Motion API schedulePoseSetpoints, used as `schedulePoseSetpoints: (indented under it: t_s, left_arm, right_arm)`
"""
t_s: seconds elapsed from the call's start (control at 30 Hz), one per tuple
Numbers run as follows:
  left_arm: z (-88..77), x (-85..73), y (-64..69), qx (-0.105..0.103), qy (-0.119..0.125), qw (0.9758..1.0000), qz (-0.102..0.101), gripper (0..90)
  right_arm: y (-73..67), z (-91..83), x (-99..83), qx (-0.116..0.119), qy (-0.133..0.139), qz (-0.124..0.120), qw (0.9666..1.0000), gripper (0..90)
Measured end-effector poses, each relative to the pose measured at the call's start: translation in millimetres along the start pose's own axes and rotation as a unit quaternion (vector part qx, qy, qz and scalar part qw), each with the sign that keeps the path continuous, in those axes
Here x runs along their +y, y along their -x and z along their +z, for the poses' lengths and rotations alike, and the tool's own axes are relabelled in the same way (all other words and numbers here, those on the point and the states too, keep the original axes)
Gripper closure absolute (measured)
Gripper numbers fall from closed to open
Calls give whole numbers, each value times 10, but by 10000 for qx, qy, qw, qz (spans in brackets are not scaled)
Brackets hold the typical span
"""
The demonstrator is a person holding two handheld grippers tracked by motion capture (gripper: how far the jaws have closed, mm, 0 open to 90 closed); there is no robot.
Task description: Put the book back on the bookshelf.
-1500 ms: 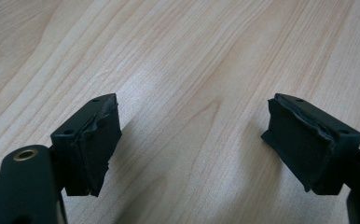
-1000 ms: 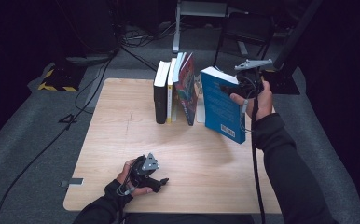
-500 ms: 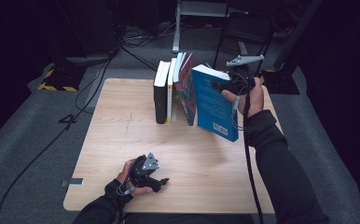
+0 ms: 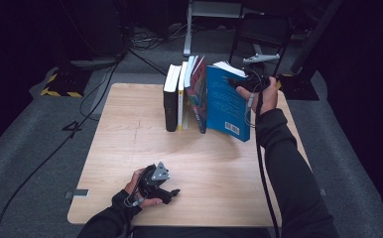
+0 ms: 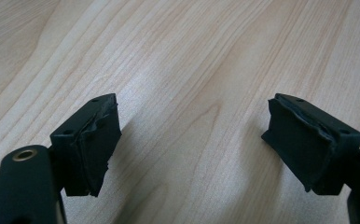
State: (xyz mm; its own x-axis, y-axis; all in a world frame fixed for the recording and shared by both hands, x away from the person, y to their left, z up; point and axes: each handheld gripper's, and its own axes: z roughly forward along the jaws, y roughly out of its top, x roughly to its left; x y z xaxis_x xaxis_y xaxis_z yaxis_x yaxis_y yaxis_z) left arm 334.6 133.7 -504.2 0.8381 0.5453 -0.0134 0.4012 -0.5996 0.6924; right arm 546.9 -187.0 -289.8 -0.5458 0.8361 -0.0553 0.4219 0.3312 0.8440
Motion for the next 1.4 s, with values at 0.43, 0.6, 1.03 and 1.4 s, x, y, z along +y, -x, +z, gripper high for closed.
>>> schedulePoseSetpoints:
  t_s: [0.43,0.6,1.03,1.4]
  left_arm:
    - [18,21,10,-1,-9,10000,6,175]
    - [33,36,5,-47,-4,10000,41,175]
    - [34,38,-4,-88,-8,9999,84,176]
    - [33,35,-2,-83,-4,9999,78,176]
  right_arm:
    - [-10,-226,-152,-115,185,173,9996,599]
    - [-26,-99,-124,-198,171,188,9995,598]
    - [-63,135,89,-405,322,116,9986,598]
    - [-103,41,-155,-267,426,32,9987,593]
